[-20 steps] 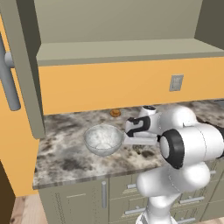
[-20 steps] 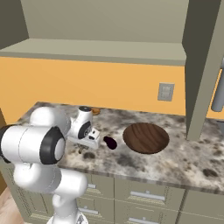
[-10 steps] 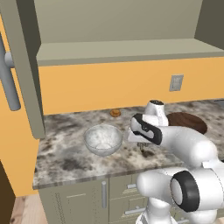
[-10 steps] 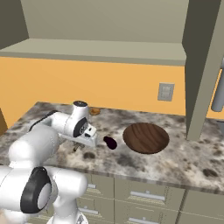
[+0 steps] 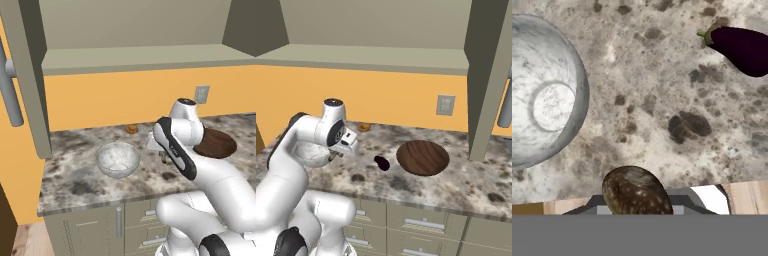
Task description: Pick both bowls and place them on the counter. Then place the eggplant in one bowl and place the mushroom in the other bowl.
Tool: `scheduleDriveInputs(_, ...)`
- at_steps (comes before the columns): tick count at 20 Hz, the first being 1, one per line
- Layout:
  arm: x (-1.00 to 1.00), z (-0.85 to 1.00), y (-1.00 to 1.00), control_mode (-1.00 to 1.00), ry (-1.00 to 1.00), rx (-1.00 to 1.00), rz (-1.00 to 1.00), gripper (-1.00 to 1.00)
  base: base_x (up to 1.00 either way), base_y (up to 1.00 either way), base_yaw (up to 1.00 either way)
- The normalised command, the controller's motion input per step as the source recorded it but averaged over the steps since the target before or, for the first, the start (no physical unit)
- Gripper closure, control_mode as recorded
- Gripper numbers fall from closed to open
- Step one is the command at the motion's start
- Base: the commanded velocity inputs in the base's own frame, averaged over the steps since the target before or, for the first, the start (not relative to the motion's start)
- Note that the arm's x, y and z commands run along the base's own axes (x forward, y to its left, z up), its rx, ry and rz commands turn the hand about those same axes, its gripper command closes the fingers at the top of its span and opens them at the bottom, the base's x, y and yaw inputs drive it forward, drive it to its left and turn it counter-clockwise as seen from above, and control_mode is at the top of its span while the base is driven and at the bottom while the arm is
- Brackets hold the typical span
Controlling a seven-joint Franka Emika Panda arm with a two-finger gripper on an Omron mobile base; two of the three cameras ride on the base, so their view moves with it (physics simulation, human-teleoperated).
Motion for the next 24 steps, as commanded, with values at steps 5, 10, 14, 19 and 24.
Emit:
scheduleDriveInputs(5,0.07,0.36,0.61,-1.0,0.02,0.0,0.0,1.0,0.0,0.0,0.0)
scheduleDriveInputs(10,0.15,0.07,0.79,-1.0,0.09,0.0,0.0,1.0,0.0,0.0,0.0)
scheduleDriveInputs(14,0.15,-0.04,0.84,-1.0,0.06,-0.03,0.0,1.0,0.0,0.0,0.0)
scheduleDriveInputs(19,0.34,-0.31,0.48,-1.0,0.03,-0.09,0.0,1.0,0.0,0.0,0.0)
scheduleDriveInputs(24,0.33,-0.32,0.09,-1.0,0.02,-0.03,0.0,1.0,0.0,0.0,0.0)
